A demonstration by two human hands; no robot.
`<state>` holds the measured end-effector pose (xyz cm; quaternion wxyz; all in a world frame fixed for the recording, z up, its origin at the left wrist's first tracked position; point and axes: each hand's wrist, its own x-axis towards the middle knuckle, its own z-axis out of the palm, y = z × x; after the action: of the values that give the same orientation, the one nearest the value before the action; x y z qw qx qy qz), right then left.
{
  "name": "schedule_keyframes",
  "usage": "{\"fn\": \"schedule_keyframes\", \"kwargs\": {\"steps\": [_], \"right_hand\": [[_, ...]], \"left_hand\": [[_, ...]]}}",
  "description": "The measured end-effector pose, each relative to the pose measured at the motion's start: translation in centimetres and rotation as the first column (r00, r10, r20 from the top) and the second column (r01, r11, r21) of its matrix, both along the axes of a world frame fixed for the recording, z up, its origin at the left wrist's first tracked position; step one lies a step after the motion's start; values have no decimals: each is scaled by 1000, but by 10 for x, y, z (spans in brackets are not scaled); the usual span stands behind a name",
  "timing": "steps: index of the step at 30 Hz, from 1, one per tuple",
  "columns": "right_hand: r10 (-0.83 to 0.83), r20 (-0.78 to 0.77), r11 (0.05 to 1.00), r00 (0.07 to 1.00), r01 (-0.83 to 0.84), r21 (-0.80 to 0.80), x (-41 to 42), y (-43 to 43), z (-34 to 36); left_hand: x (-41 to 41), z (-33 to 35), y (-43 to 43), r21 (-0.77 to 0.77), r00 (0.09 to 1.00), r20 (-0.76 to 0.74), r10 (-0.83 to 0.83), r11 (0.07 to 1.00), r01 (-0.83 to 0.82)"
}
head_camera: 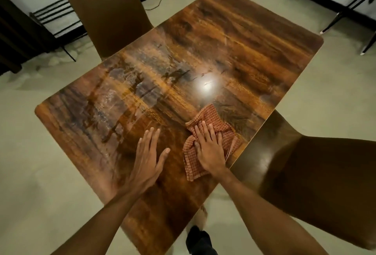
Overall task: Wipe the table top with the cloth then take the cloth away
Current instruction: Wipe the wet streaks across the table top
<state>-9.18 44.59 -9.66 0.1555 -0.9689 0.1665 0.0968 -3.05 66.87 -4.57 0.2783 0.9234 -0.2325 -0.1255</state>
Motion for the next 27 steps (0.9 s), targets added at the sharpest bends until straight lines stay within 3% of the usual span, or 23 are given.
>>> {"fn": "schedule_keyframes", "kwargs": {"steps": [5, 11, 15, 19, 21, 25, 27], "right_hand": [[226, 81, 971, 971, -231, 63, -36, 3, -9], [-183, 60, 983, 981, 182, 10, 40, -188, -9], [-346, 79, 938, 935, 345, 27, 60, -222, -8], [-262, 83, 965, 961, 261, 24, 27, -159, -15], [-211, 85, 977, 974, 208, 45, 32, -175, -14], [-339, 67, 940, 938, 337, 43, 70, -221, -8], [-288, 103, 958, 952, 287, 20, 75, -210, -7]], "left_hand": [[9, -3, -77, -14, 998, 4, -70, 997, 70], [30, -12, -145, -8, 992, -5, -129, 992, 129], [42, -14, -171, 3, 987, -8, -159, 987, 159], [49, -15, -192, 24, 980, -19, -199, 980, 199], [55, -16, -210, 33, 972, -12, -236, 971, 236], [74, -14, -253, 41, 958, 21, -288, 957, 287], [83, -9, -274, 24, 955, 32, -295, 956, 294]]}}
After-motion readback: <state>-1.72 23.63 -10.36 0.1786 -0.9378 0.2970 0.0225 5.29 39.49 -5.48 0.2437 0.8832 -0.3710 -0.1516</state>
